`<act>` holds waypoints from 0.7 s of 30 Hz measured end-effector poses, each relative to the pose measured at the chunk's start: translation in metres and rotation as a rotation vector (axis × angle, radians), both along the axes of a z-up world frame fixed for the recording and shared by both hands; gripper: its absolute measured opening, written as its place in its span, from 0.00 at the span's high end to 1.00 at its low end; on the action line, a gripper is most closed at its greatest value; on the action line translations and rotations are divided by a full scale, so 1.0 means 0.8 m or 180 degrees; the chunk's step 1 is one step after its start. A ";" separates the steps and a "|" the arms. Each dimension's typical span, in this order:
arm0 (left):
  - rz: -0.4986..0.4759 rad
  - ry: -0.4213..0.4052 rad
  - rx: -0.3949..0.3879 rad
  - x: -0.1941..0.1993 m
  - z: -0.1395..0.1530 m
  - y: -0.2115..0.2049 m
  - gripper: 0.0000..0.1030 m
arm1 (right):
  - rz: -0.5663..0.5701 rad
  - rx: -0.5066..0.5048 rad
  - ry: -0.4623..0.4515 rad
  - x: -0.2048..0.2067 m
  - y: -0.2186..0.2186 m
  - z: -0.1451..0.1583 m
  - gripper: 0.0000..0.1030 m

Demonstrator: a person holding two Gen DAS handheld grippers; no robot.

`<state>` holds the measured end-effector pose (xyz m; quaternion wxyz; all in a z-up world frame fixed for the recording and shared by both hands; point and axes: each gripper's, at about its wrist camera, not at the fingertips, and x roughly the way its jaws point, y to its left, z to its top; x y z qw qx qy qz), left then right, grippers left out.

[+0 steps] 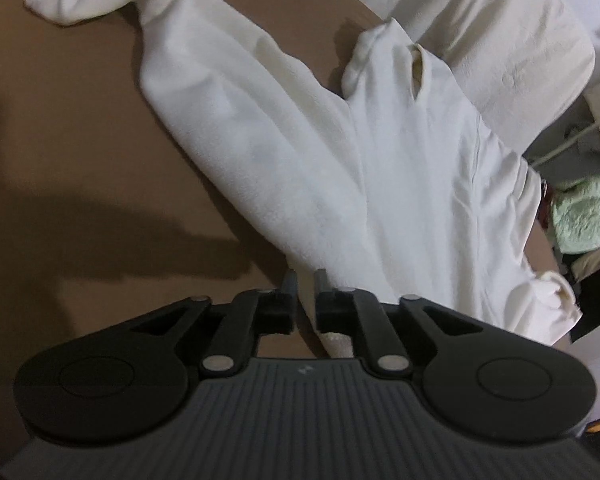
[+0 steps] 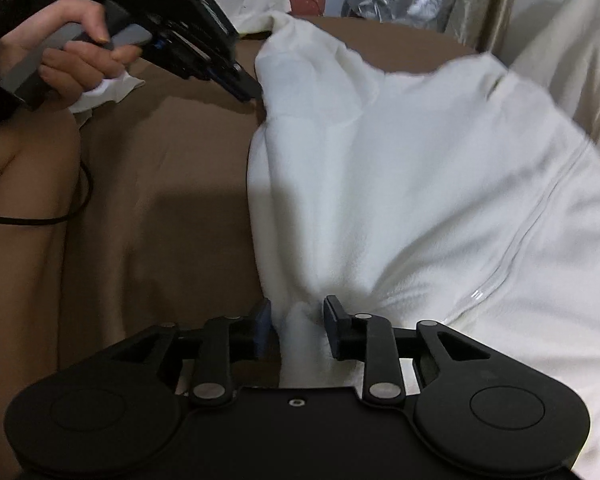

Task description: Fold clothes

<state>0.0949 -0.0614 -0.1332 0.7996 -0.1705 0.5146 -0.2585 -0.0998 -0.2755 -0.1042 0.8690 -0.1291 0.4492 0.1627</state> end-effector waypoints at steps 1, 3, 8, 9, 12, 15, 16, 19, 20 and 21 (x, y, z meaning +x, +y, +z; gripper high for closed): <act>-0.0025 -0.0001 -0.0007 0.000 0.000 -0.004 0.85 | 0.0018 0.0009 -0.0070 -0.006 0.000 0.012 0.65; -0.0061 0.0010 -0.0030 0.002 -0.001 -0.008 0.81 | 0.0054 0.0101 -0.0237 -0.017 -0.003 0.036 0.58; 0.0001 0.0021 0.0009 0.011 -0.005 -0.024 0.64 | 0.0085 0.0653 -0.0182 0.010 -0.004 0.048 0.55; 0.0027 0.0027 0.0017 0.014 -0.007 -0.026 0.61 | 0.0047 0.0651 -0.0079 0.024 0.000 0.034 0.54; 0.0127 0.0060 0.0061 0.023 -0.017 -0.032 0.60 | -0.0171 0.0367 0.0118 0.060 0.016 -0.017 0.54; -0.0020 -0.0010 0.0184 0.039 -0.020 -0.046 0.94 | -0.0228 0.0266 0.0168 0.075 0.022 -0.043 0.69; -0.0067 -0.0091 0.0232 0.044 -0.014 -0.052 0.95 | -0.0257 0.0227 0.0142 0.078 0.023 -0.045 0.91; -0.0060 -0.0800 0.0019 0.025 0.041 -0.045 0.95 | -0.0083 0.0477 -0.0099 0.069 0.018 -0.014 0.93; -0.0001 -0.0963 -0.0138 0.014 0.055 -0.031 0.95 | 0.0031 0.0600 -0.0253 0.059 0.015 0.001 0.93; 0.0057 -0.1125 -0.0296 0.002 0.069 -0.018 0.95 | 0.0142 0.0640 -0.0513 0.043 0.013 0.022 0.93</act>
